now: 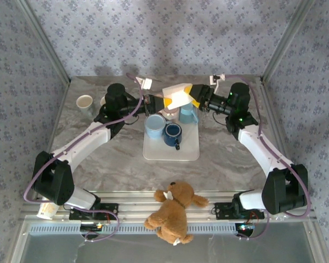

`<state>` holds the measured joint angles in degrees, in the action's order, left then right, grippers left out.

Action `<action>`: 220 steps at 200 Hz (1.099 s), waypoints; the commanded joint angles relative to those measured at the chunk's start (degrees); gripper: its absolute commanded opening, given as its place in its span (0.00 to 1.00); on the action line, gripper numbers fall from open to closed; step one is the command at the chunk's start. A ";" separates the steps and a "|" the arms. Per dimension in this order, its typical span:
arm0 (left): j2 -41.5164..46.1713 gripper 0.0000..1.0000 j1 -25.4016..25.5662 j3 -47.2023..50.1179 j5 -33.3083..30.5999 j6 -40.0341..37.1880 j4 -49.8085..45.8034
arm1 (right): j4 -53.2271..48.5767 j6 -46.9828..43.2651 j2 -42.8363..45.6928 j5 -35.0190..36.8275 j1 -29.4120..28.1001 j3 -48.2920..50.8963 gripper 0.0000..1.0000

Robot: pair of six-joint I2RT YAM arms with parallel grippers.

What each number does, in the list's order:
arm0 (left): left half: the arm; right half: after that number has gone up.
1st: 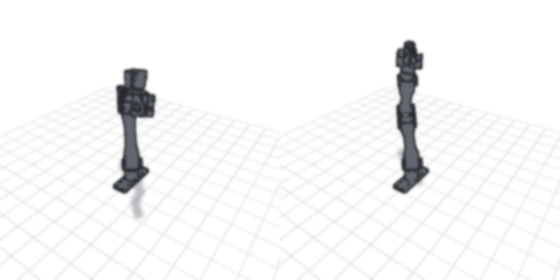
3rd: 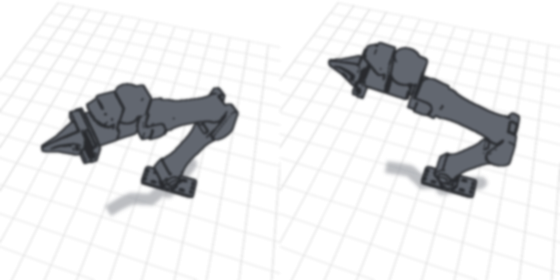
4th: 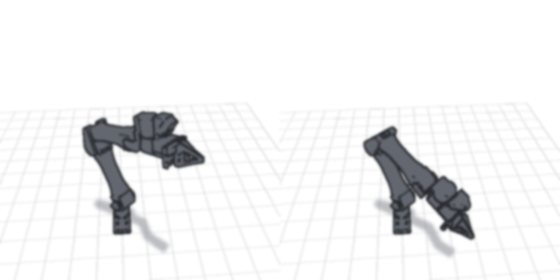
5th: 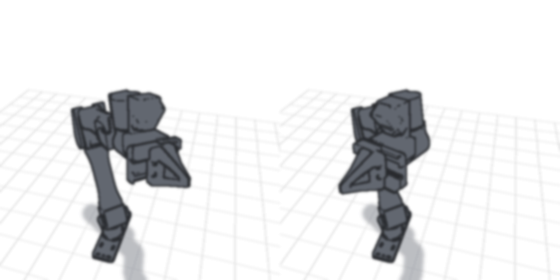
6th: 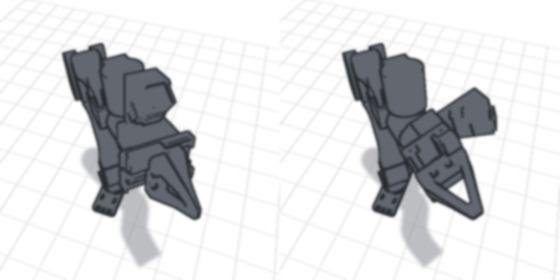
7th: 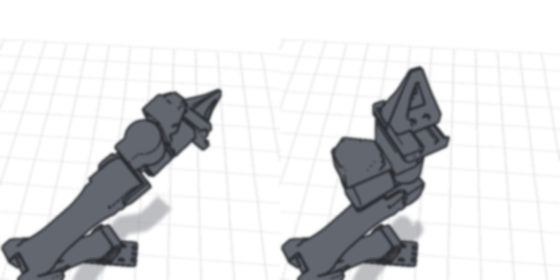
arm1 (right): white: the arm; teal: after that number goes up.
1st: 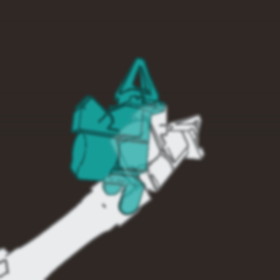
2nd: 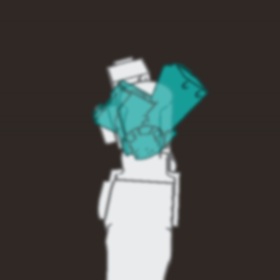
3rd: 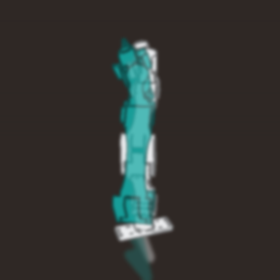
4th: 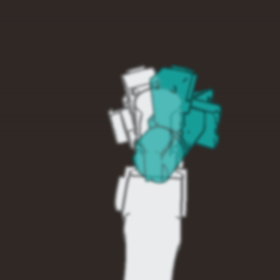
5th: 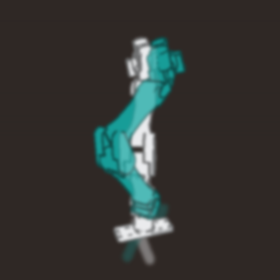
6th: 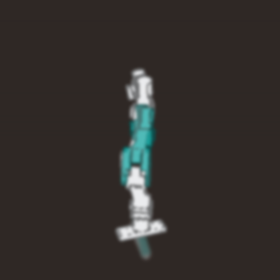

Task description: Turn the mug right side up

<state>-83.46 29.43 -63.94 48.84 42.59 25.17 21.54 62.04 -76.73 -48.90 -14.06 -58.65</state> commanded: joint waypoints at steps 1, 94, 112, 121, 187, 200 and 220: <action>1.27 0.00 0.36 -0.45 -0.73 -0.40 5.32 | 0.30 -0.88 0.32 0.00 -0.40 0.31 0.93; 6.65 0.00 -3.61 0.58 -2.69 -6.01 -1.67 | -8.54 -1.65 3.87 5.16 4.34 4.17 1.00; 8.31 0.00 -4.64 -0.56 -3.07 -10.17 -8.09 | -8.42 -2.05 4.21 4.81 4.60 3.81 0.98; 9.32 0.00 -4.91 -1.83 -3.83 -13.94 -13.78 | -9.21 -2.72 4.52 5.33 4.71 3.72 0.94; 12.44 0.00 -5.00 -14.65 -28.06 -34.85 -51.09 | -31.31 -22.24 6.23 11.63 3.44 -3.51 0.78; 11.02 0.00 -5.00 -17.60 -30.23 -36.02 -55.73 | -33.89 -24.34 6.33 13.09 3.32 -4.46 0.76; 7.54 0.00 -5.00 -22.89 -33.72 -35.63 -62.42 | -36.00 -25.49 6.21 12.44 2.95 -5.85 0.73</action>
<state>-74.06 24.47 -79.05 21.63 11.38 -29.45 -6.70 42.87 -71.64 -38.24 -10.50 -61.36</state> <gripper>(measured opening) 0.041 0.737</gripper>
